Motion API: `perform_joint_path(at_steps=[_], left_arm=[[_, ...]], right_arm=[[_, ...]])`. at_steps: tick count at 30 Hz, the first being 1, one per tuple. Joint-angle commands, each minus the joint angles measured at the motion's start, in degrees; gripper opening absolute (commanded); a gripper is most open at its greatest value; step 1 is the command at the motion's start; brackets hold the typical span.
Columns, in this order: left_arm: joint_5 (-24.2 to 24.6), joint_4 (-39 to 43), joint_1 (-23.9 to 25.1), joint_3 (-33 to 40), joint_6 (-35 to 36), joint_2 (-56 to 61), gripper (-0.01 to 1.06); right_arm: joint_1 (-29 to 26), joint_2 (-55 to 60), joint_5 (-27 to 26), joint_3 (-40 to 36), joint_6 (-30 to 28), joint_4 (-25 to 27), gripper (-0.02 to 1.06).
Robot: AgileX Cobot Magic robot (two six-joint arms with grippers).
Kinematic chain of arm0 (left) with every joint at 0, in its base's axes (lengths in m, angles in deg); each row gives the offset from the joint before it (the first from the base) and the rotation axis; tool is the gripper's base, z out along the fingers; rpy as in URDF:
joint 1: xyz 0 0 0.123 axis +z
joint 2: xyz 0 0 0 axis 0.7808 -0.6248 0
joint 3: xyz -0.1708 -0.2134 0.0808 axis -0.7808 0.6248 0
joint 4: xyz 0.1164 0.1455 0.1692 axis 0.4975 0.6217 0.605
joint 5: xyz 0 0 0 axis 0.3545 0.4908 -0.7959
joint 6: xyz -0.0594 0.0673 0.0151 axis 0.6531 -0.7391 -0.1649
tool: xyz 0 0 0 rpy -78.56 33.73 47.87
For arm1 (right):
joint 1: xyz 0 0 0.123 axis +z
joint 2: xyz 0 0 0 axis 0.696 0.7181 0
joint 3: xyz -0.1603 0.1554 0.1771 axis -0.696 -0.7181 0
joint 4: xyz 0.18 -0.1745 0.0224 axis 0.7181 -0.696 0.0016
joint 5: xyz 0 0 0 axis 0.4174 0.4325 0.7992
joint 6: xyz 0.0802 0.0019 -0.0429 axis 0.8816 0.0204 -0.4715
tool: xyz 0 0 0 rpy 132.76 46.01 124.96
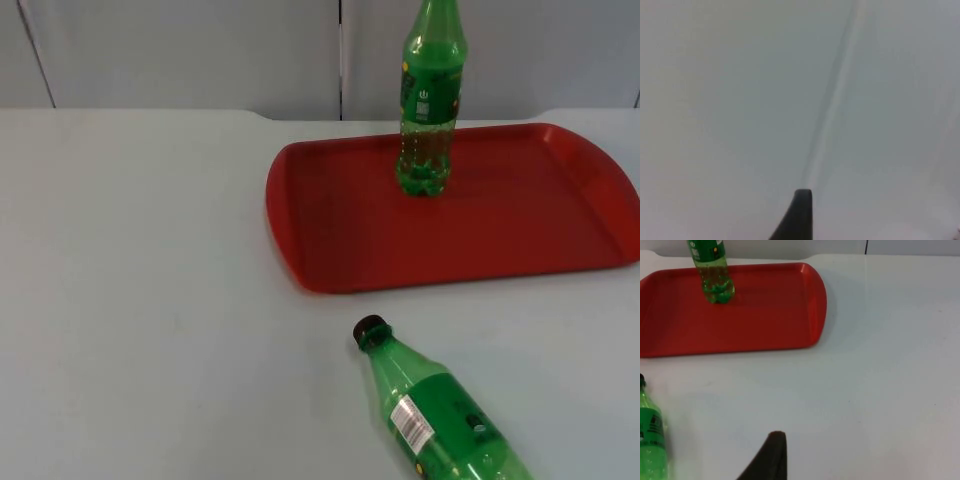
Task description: Place the bottle upright on the tray.
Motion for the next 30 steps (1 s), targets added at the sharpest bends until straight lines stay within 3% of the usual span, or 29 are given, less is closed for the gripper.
perform_joint_path(at_steps=[1,10,12,16,17,19,22,23,27,28,30], left_arm=[[1.2,-0.2,3.0,0.2,-0.4,1.0,0.84],[-0.9,-0.2,13.4,0.2,-4.7,0.9,0.84],[3.4,-0.2,13.8,0.2,-8.0,1.8,0.84],[21.3,-0.2,13.8,0.1,-11.8,5.4,0.84],[21.3,-0.2,13.8,0.1,-11.8,5.4,0.84],[27.3,-0.2,13.8,0.1,-16.4,6.7,0.84],[29.3,-0.2,13.8,0.1,-26.2,7.4,0.84],[29.3,-0.2,13.8,0.1,-26.2,7.4,0.84],[30.0,-0.2,13.8,0.2,-44.7,7.2,0.84],[30.0,-0.2,13.8,0.2,-44.7,7.2,0.84],[37.5,-0.2,13.8,0.2,-53.1,7.4,0.84]], right_arm=[[0.0,-0.1,-0.4,-0.1,-0.3,0.2,1.05],[0.0,-0.1,-0.4,-0.1,-0.3,0.2,1.05],[0.0,-0.1,-0.4,-0.1,-0.3,0.2,1.05],[0.0,-0.1,-0.4,-0.1,-0.3,0.2,1.05],[0.0,-0.1,-0.4,-0.1,-0.3,0.2,1.05],[0.0,-0.1,-0.4,-0.1,-0.3,0.2,1.05],[0.0,-0.1,-0.4,-0.1,-0.3,0.2,1.05],[0.0,-0.1,-0.4,-0.1,-0.3,0.2,1.05],[0.0,-0.1,-0.4,-0.1,-0.3,0.2,1.05],[0.0,-0.1,-0.4,-0.1,-0.3,0.2,1.05],[0.0,-0.1,-0.4,-0.1,-0.3,0.2,1.05]])
